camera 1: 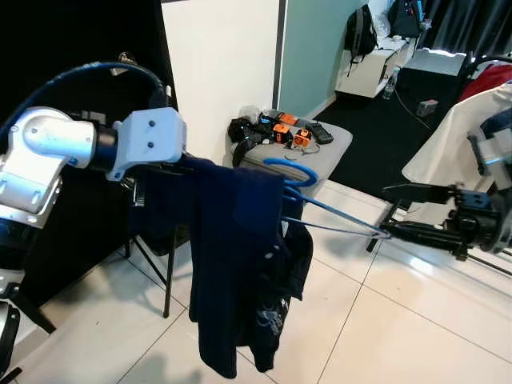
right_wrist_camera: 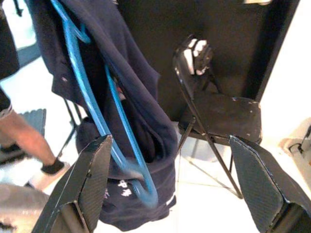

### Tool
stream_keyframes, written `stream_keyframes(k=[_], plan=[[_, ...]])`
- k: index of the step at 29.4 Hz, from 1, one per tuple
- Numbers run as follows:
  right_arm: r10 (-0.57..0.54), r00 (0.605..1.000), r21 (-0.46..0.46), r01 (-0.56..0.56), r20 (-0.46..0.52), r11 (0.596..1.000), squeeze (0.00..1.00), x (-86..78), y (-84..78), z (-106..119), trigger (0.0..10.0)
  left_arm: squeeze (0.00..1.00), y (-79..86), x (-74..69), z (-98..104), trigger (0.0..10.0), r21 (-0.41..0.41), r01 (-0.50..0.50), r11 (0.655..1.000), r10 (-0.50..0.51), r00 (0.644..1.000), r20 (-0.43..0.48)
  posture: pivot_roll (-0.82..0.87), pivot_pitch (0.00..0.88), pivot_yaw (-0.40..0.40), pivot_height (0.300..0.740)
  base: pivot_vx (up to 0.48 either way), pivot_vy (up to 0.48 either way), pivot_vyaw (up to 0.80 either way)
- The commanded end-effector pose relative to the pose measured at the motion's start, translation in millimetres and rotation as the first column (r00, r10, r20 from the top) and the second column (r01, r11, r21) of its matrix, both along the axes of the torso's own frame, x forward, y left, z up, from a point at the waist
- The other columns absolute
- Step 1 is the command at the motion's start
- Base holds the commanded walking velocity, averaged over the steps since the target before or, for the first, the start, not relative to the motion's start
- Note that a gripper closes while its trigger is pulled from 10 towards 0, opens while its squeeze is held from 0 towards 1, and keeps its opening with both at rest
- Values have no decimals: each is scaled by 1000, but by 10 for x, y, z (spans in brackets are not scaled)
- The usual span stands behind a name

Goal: Hang hanger

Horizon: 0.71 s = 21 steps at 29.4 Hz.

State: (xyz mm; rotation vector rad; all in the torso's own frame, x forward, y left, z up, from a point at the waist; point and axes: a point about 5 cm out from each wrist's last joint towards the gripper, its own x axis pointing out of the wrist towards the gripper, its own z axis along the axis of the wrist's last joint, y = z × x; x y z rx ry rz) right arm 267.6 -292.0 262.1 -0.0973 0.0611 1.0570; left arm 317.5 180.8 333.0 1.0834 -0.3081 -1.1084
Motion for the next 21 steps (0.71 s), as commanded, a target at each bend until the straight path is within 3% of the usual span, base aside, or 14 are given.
stream_keyframes(k=[1, 2, 3, 6, 7, 8, 12, 15, 17, 21], plan=[[-11, 1000, 45, 11, -7, 999, 1000, -18, -25, -26, 10000, 0, -10, -32, 129, 0, -45, 35, 998, -33, 998, 48, -118, 0, 38, 740, 0, 0, 0], [-54, 998, 71, 56, -35, 996, 1000, -20, -81, -122, 10000, 0, -10, -36, 163, 0, -60, 45, 997, -41, 997, 71, -115, 0, 37, 740, 0, 0, 0], [-98, 993, 90, 104, -68, 990, 894, -18, -133, -231, 10000, 0, 0, -32, 205, 0, -74, 48, 996, -41, 994, 99, -114, 0, 39, 740, 0, 0, 0], [-98, 993, 90, 104, -68, 990, 894, -18, -133, -231, 10000, 0, 0, -32, 205, 0, -74, 48, 996, -41, 994, 99, -114, 0, 39, 740, 0, 0, 0], [-136, 986, 102, 146, -96, 984, 714, -14, -174, -322, 10000, 0, 9, -28, 246, 0, -89, 49, 995, -38, 992, 124, -114, 0, 39, 740, 0, 0, 0], [-170, 976, 123, 187, -138, 975, 0, -2, -180, -453, 10000, 0, 17, -19, 307, 0, -113, 44, 993, -26, 988, 155, -109, 0, 42, 740, 0, 0, 0], [-175, 970, 141, 200, -172, 970, 0, -1, -138, -562, 10000, 0, 17, -6, 354, 0, -141, 46, 989, -20, 984, 179, -109, 0, 42, 740, 0, 0, 0], [-160, 961, 180, 203, -227, 963, 0, 48, 54, -747, 10000, 0, -31, -3, 411, 0, -198, 71, 978, -27, 976, 214, -109, 0, 41, 740, 0, 0, 0], [-160, 961, 180, 203, -227, 963, 0, 48, 54, -747, 10000, 0, -31, -3, 411, 0, -198, 71, 978, -27, 976, 214, -109, 0, 41, 740, 0, 0, 0], [-142, 957, 197, 195, -252, 961, 0, 111, 202, -805, 10000, 0, -93, -29, 411, 0, -216, 104, 971, -54, 973, 224, -106, 0, 38, 740, 0, 0, 0]])
